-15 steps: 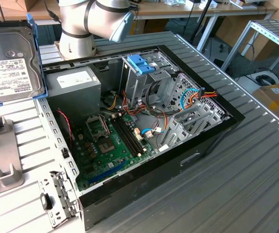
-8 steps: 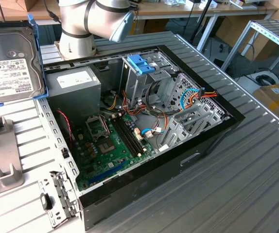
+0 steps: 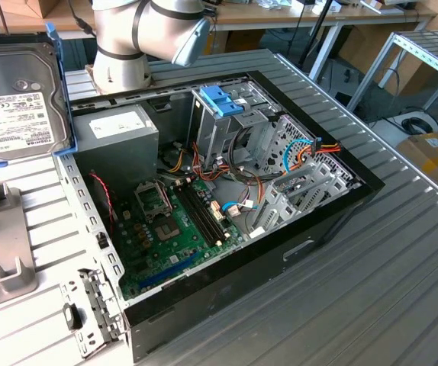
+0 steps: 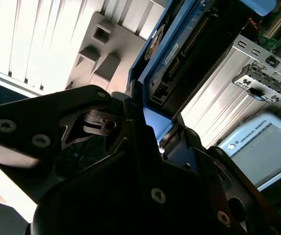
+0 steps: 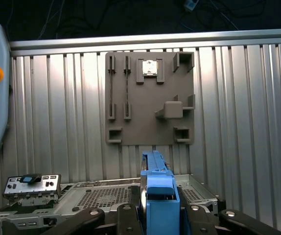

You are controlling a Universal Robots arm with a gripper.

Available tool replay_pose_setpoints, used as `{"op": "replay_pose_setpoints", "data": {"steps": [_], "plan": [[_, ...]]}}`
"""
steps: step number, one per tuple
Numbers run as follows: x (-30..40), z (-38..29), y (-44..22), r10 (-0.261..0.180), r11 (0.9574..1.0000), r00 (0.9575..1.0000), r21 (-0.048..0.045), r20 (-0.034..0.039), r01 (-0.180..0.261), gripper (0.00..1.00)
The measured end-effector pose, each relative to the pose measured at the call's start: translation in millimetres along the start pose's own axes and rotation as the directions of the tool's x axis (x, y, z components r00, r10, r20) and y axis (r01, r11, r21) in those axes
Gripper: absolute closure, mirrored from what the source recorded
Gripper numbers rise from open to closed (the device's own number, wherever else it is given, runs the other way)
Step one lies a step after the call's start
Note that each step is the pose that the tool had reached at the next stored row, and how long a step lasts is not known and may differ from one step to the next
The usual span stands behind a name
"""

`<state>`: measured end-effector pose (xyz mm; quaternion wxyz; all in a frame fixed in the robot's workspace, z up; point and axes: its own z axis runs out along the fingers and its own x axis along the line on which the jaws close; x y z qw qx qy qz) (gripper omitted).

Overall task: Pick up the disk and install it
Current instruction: 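Pick up the disk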

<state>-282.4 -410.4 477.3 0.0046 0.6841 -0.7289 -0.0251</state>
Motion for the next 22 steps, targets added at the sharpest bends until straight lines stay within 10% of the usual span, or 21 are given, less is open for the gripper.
{"op": "replay_pose_setpoints", "data": {"steps": [22], "plan": [[0.0,1.1,-3.9,0.0,1.0,1.0,0.0,0.0,0.0,0.63]]}}
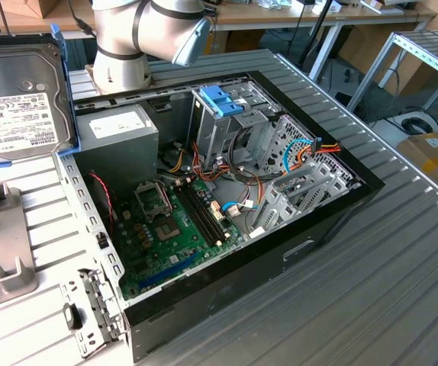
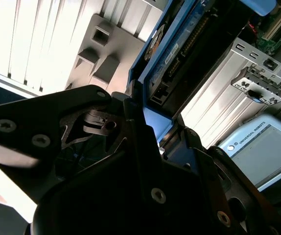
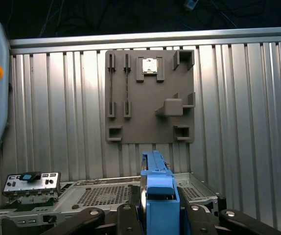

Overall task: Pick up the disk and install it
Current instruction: 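Pick up the disk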

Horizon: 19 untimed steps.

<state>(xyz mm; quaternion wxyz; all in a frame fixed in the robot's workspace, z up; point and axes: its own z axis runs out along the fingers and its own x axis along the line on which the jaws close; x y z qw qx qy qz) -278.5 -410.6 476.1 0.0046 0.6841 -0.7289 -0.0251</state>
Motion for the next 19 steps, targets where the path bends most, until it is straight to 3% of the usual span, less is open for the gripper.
{"op": "replay_pose_setpoints", "data": {"steps": [19], "plan": [[0.0,0.9,-3.6,0.0,1.0,1.0,0.0,0.0,0.0,0.63]]}}
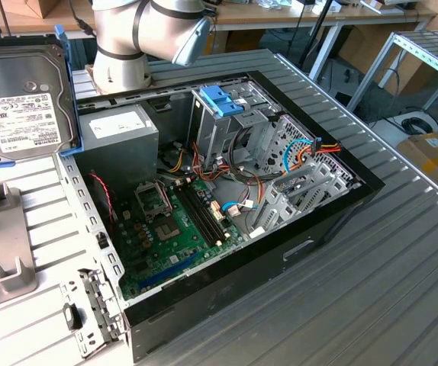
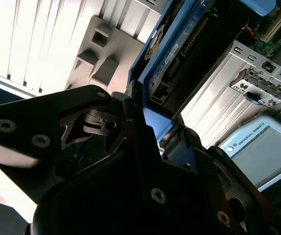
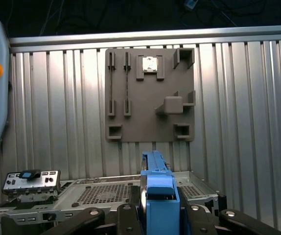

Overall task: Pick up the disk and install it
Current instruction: 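Pick up the disk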

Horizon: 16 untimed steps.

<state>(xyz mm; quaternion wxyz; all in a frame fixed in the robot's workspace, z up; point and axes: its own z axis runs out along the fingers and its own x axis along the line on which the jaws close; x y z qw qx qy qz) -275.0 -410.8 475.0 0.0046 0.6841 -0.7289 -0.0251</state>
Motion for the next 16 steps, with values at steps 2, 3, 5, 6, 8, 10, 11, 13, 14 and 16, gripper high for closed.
{"op": "replay_pose_setpoints", "data": {"steps": [2,3,5,6,8,10,11,13,14,16], "plan": [[0.0,0.1,-0.7,0.0,1.0,1.0,0.0,0.0,0.0,0.63],[0.0,0.2,-0.9,0.0,1.0,1.0,0.0,-0.0001,0.0,0.63],[-0.1,0.2,-1.4,0.0,1.0,1.0,0.0,-0.0001,0.0,0.63],[0.0,0.3,-1.6,0.0,1.0,1.0,0.0,0.0,0.0,0.63],[0.0,0.4,-2.0,0.0,1.0,1.0,-0.0001,-0.0001,0.0,0.63],[0.0,0.5,-2.4,0.0,1.0,1.0,-0.0001,-0.0001,0.0,0.63],[0.1,0.6,-2.6,0.0,1.0,1.0,0.0,0.0,0.0,0.63],[0.2,0.6,-2.9,0.0,1.0,1.0,0.0,0.0,0.0,0.63],[0.3,0.6,-3.1,0.0,1.0,1.0,0.0,-0.0001,0.0,0.63],[0.7,0.7,-3.4,0.0,1.0,1.0,-0.0001,-0.0001,0.0,0.63]]}}
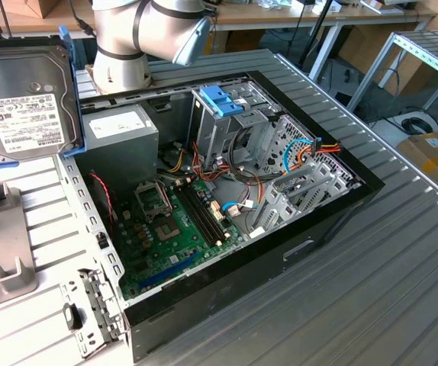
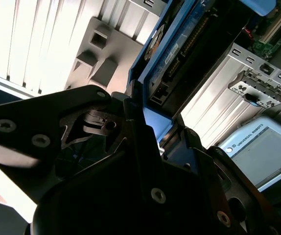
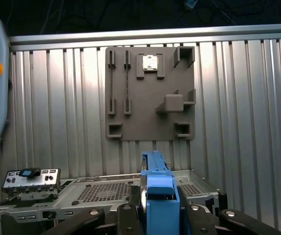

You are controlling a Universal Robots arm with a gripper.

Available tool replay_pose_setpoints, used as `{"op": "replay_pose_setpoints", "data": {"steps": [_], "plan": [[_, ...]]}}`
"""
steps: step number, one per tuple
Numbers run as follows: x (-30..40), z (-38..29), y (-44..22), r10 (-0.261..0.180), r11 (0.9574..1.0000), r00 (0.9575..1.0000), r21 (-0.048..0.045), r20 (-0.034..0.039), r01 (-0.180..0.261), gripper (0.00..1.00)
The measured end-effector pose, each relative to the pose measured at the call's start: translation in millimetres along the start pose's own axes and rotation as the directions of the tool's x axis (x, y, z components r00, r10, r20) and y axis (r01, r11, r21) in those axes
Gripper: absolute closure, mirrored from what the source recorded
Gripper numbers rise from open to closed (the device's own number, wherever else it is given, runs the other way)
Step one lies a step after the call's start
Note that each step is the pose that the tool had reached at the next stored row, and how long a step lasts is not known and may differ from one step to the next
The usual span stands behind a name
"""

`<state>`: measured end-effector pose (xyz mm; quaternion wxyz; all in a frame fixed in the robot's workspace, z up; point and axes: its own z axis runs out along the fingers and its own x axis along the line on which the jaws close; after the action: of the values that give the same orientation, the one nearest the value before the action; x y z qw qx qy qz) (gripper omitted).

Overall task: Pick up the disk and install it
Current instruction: 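Pick up the disk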

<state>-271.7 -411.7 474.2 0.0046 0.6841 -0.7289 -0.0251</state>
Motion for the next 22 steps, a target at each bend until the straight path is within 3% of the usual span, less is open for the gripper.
{"op": "replay_pose_setpoints", "data": {"steps": [6,15,22], "plan": [[4.3,0.1,-1.7,0.0,1.0,1.0,0.0001,0.0001,0.0,0.63],[4.9,0.0,-13.6,0.0,1.0,1.0,0.0,0.0001,0.0,0.63],[5.4,0.1,-19.0,0.0,1.0,1.0,0.0,0.0001,0.0,0.63]]}}
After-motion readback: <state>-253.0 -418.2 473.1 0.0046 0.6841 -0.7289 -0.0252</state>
